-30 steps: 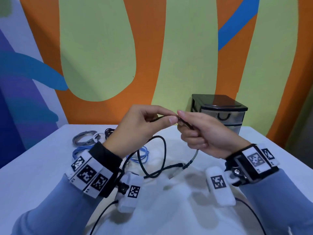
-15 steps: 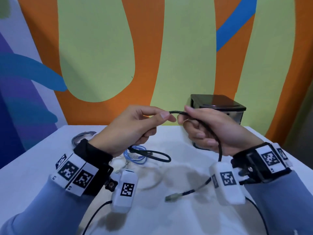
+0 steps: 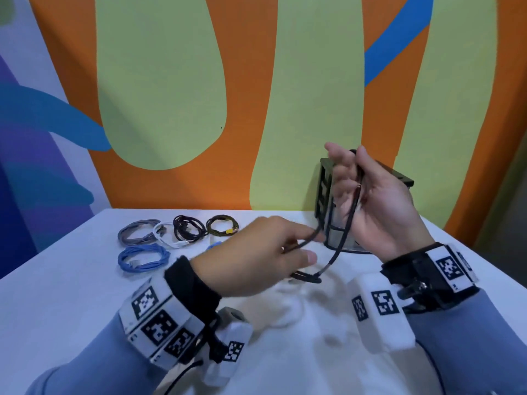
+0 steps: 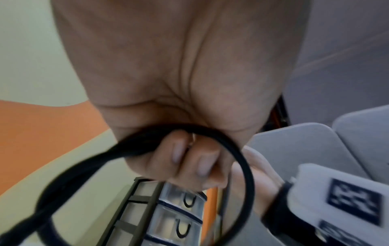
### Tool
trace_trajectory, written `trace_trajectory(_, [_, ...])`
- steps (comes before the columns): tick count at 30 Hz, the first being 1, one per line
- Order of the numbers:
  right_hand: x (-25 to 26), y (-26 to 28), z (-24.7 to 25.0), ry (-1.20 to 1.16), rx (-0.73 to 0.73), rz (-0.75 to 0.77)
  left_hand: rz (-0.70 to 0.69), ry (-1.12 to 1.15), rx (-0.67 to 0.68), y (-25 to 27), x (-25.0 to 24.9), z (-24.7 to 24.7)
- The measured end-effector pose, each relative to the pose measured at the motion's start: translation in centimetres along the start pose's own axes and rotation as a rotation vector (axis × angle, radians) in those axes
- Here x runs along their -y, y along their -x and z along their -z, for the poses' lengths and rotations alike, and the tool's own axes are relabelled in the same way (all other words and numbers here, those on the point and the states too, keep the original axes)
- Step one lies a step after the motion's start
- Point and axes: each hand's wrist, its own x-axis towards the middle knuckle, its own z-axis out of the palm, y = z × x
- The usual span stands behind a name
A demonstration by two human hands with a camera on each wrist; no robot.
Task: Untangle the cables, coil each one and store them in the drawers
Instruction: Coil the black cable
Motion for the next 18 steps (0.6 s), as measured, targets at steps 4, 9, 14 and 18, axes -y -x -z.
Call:
trace_trajectory(4, [-1.1, 0.1, -0.7, 0.465, -0.011, 0.180, -0.076, -0.068, 0.052, 0.7, -1.4, -0.3])
trace_trajectory(9, [-1.5, 1.1, -0.2, 1.119, 0.193, -0.013, -0.167, 0.148, -0.207, 1.0, -1.4, 1.8])
trace_trajectory(14, [-0.6, 1.3, 0.4, 0.846, 0.329, -0.329, -0.118, 0.452, -0.413, 0.3, 1.9, 4.6])
trace_trajectory(18, [0.1, 1.3, 1.2, 0.647, 0.332, -0.380, 0.046, 0.811, -0.642, -0.6, 3.5, 5.8])
